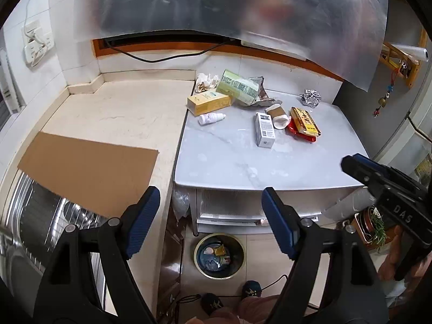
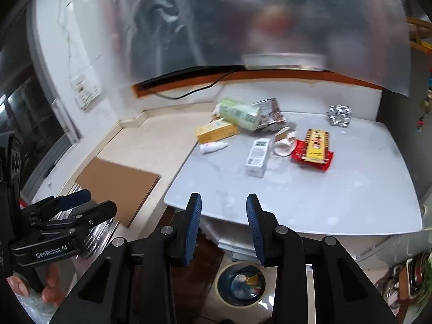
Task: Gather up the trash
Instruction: 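Raise both tools back toward the table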
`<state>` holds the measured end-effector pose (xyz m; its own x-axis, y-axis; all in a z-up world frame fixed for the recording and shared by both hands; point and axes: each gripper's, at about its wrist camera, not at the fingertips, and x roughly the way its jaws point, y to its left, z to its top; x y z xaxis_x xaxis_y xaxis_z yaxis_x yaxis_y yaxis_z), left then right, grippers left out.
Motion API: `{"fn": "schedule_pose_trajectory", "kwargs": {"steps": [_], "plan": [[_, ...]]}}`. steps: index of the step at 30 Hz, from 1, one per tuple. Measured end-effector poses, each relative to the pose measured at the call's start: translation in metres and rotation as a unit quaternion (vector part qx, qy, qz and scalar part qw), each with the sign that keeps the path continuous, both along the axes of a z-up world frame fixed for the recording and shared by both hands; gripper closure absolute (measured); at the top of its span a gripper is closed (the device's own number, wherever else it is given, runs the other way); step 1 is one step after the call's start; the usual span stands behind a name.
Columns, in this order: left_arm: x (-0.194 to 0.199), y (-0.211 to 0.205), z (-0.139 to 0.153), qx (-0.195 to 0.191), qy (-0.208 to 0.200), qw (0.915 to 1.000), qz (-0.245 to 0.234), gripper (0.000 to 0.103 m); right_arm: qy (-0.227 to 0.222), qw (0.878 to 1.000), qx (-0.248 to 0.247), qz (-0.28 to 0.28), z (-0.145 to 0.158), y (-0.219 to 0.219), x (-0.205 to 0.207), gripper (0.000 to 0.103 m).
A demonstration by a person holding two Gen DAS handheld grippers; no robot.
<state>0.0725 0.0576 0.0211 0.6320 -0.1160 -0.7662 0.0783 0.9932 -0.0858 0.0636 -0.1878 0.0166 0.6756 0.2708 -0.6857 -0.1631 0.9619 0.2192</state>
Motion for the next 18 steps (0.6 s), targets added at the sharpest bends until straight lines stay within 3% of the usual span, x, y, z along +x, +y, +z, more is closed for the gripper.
{"fn": "schedule_pose_trajectory", "kwargs": {"steps": [8, 10, 18], "plan": [[0.037, -0.006, -0.008, -0.021, 0.012, 0.9996, -0.012, 0.028, -0.004, 0.999, -0.005, -0.044, 0.0, -0.031, 0.014, 0.067], [0.048, -0.012, -0.012, -0.023, 0.015, 0.9994, -0.019, 0.028, -0.001, 0.999, -0.005, -0.052, -0.005, -0.041, 0.022, 0.061], [0.098, -0.047, -0.031, -0.015, 0.039, 0.999, -0.019, 0.028, 0.003, 0.998, 0.024, -0.051, -0.026, -0.084, 0.089, 0.058]]}}
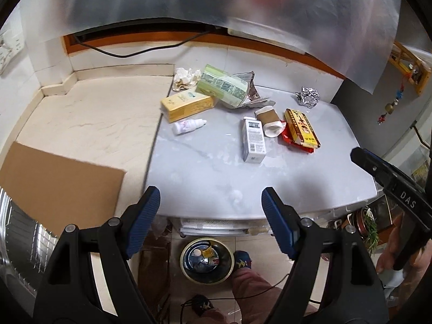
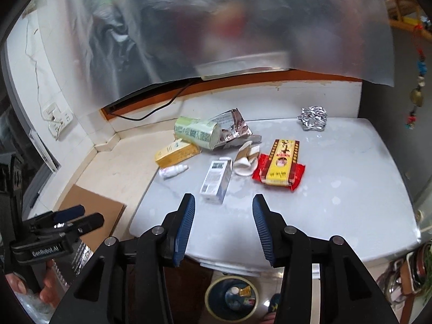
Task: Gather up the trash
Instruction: 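Raise both tools back toward the table, then grasp the white box with the left gripper while the right gripper grasps the brown paper cup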
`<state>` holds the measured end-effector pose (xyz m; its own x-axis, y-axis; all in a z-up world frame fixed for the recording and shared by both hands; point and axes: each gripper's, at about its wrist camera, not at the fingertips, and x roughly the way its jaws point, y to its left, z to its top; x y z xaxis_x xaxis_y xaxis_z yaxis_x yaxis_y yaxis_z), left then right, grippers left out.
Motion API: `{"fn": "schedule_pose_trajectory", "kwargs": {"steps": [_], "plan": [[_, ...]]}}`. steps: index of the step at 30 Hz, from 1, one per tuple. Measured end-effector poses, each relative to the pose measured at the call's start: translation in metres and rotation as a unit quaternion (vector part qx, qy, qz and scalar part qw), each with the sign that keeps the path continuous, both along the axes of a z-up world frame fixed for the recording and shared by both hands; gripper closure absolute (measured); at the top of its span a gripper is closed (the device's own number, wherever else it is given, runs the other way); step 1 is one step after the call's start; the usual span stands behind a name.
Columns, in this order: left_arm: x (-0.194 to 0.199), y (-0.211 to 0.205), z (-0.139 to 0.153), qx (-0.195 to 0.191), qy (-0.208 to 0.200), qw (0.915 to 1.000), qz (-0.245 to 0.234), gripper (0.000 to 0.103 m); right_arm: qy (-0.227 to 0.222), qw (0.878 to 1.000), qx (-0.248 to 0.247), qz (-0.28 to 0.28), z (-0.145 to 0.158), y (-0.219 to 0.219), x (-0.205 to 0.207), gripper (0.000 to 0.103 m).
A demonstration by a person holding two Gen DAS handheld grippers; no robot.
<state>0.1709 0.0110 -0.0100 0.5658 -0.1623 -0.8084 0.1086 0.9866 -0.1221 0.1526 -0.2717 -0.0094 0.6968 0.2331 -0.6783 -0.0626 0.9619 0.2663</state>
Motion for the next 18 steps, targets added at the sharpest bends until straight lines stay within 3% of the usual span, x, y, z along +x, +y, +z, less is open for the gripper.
{"fn": "schedule_pose_trajectory", "kwargs": {"steps": [10, 18], "plan": [[0.096, -0.074, -0.023, 0.008, 0.031, 0.9995, -0.001, 0.028, 0.015, 0.998, -0.006, 0.055, -0.023, -0.043, 0.108, 0.058], [0.159, -0.107, -0.071, 0.005, 0.095, 0.9953, 0.018, 0.028, 0.061, 0.992, 0.025, 0.106, -0.062, -0.065, 0.18, 0.059]]}}
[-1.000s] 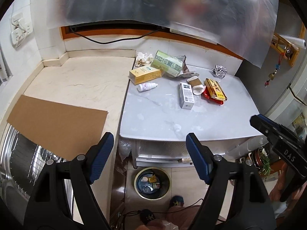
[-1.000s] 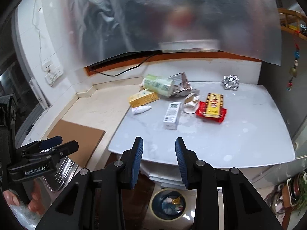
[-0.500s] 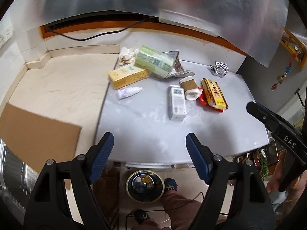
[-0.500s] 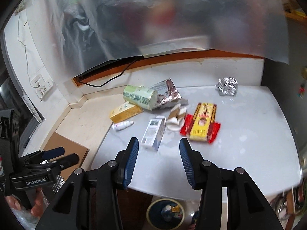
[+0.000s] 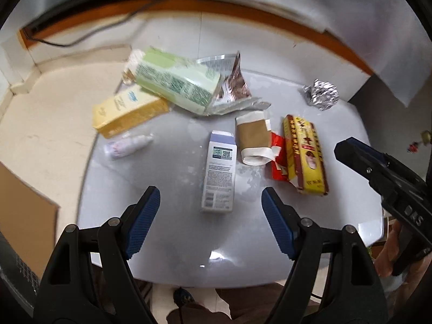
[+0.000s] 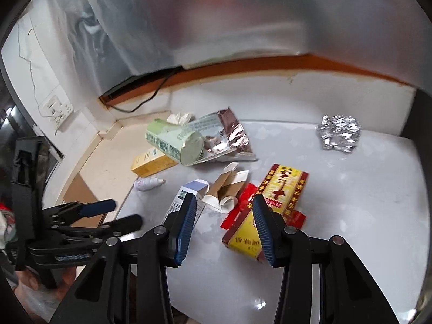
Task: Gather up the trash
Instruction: 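Grasp the white box with the left gripper while the right gripper grasps the brown paper cup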
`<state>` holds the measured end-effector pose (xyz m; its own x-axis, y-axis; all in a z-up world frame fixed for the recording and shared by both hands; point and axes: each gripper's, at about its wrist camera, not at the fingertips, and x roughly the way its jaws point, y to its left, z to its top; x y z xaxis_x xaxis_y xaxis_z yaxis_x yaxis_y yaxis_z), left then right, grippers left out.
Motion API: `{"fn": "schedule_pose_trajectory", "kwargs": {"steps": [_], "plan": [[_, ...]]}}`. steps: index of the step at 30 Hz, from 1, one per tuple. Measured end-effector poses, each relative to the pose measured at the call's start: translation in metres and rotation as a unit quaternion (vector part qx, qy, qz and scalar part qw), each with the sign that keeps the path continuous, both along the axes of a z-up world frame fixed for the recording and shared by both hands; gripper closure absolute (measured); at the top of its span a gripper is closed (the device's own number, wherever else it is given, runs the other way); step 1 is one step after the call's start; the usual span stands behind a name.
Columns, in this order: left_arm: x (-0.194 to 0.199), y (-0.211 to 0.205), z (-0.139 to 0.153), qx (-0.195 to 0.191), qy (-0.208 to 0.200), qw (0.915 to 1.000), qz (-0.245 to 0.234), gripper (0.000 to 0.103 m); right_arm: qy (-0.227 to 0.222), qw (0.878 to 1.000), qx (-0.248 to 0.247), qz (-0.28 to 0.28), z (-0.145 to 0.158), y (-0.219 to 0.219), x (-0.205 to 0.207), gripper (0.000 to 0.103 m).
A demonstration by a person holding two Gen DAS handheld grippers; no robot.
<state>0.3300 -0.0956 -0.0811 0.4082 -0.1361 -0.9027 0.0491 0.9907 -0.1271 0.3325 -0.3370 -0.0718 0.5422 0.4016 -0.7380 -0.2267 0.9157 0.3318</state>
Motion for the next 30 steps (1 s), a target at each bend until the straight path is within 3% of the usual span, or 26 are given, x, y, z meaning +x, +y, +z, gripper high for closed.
{"fn": "schedule_pose_trajectory", "kwargs": {"steps": [8, 12, 14, 16, 17, 24, 30], "plan": [[0.035, -0.012, -0.052, 0.021, 0.052, 0.9982, 0.023, 0.031, 0.062, 0.997, 0.013, 0.052, -0.046, 0.037, 0.057, 0.066], [0.046, -0.01, -0.067, 0.019, 0.068, 0.997, 0.033, 0.043, 0.089, 0.994, 0.002, 0.058, -0.069, 0.051, 0.077, 0.068], [0.05, -0.007, -0.071, 0.01, 0.074, 0.9965, 0.037, 0.052, 0.106, 0.993, -0.003, 0.056, -0.08, 0.054, 0.087, 0.069], [0.052, -0.003, -0.076, 0.001, 0.081, 0.9958, 0.042, 0.069, 0.12, 0.991, -0.001, 0.057, -0.09, 0.057, 0.096, 0.073], [0.053, -0.002, -0.077, -0.005, 0.084, 0.9954, 0.045, 0.071, 0.125, 0.99, 0.0, 0.057, -0.094, 0.058, 0.099, 0.075], [0.046, 0.019, -0.073, -0.025, 0.074, 0.9943, 0.072, 0.072, 0.128, 0.99, 0.014, 0.065, -0.1, 0.069, 0.104, 0.095], [0.021, 0.035, -0.049, -0.022, 0.049, 0.9954, 0.079, 0.072, 0.108, 0.991, 0.033, 0.066, -0.079, 0.067, 0.079, 0.096]]}}
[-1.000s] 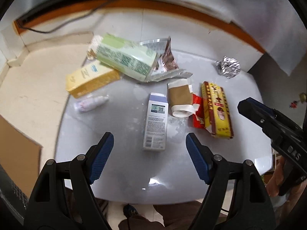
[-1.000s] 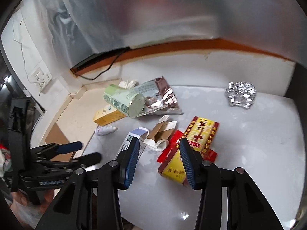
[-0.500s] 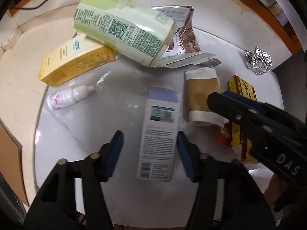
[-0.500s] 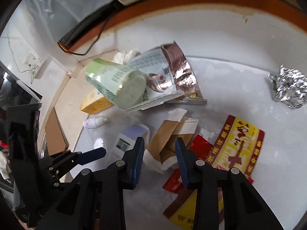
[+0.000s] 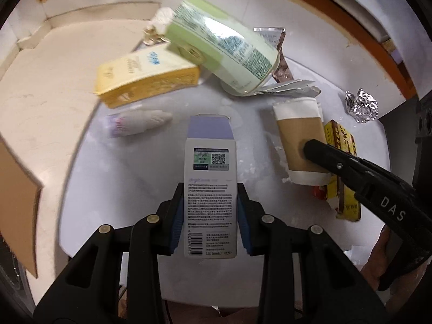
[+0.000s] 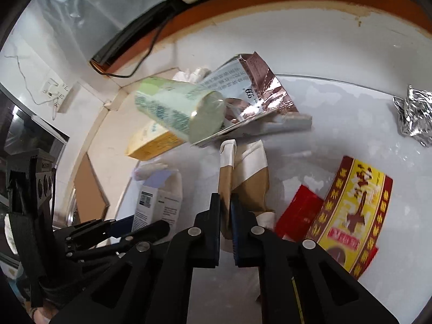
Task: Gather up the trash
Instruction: 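Grasp the white box with the left gripper while the right gripper grasps the brown paper cup, then carry the box and cup down to the bin and open both grippers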
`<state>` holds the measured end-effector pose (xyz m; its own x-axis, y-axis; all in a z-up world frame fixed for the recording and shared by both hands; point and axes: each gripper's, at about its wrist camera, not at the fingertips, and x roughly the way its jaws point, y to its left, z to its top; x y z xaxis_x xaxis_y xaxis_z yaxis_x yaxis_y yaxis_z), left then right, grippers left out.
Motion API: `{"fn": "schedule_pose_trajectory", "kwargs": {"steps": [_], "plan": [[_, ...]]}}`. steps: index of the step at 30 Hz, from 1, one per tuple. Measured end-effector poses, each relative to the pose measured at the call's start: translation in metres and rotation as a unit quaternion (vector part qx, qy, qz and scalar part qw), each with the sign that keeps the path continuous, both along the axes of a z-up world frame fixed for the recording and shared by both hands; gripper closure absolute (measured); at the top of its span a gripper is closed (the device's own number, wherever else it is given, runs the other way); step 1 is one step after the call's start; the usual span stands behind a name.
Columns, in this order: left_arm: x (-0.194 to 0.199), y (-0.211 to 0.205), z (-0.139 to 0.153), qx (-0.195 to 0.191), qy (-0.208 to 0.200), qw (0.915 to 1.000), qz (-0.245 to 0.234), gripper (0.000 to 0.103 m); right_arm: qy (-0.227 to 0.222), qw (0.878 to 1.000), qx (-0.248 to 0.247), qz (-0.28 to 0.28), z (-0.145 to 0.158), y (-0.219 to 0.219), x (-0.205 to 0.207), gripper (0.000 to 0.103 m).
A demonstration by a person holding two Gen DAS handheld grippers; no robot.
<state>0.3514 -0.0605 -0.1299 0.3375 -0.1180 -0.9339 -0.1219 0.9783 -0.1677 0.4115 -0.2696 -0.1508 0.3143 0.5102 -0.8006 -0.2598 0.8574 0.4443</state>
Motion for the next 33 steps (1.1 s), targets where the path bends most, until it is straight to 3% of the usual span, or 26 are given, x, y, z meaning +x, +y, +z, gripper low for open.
{"fn": "schedule_pose_trajectory", "kwargs": {"steps": [10, 17, 26, 33], "plan": [[-0.058, 0.028, 0.063, 0.004, -0.064, 0.9978, -0.016, 0.072, -0.036, 0.999, 0.026, -0.027, 0.041, -0.004, -0.065, 0.096], [-0.112, 0.058, 0.097, 0.008, -0.102, 0.9942, -0.033, 0.072, -0.065, 0.996, 0.03, -0.047, 0.072, 0.023, -0.131, 0.096], [-0.193, 0.095, 0.102, -0.005, -0.116, 0.9918, -0.054, 0.072, -0.094, 0.994, 0.015, -0.053, 0.096, 0.064, -0.236, 0.096], [-0.255, 0.111, 0.083, -0.015, -0.107, 0.9917, -0.071, 0.072, -0.083, 0.994, 0.009, -0.064, 0.082, 0.086, -0.314, 0.096]]}}
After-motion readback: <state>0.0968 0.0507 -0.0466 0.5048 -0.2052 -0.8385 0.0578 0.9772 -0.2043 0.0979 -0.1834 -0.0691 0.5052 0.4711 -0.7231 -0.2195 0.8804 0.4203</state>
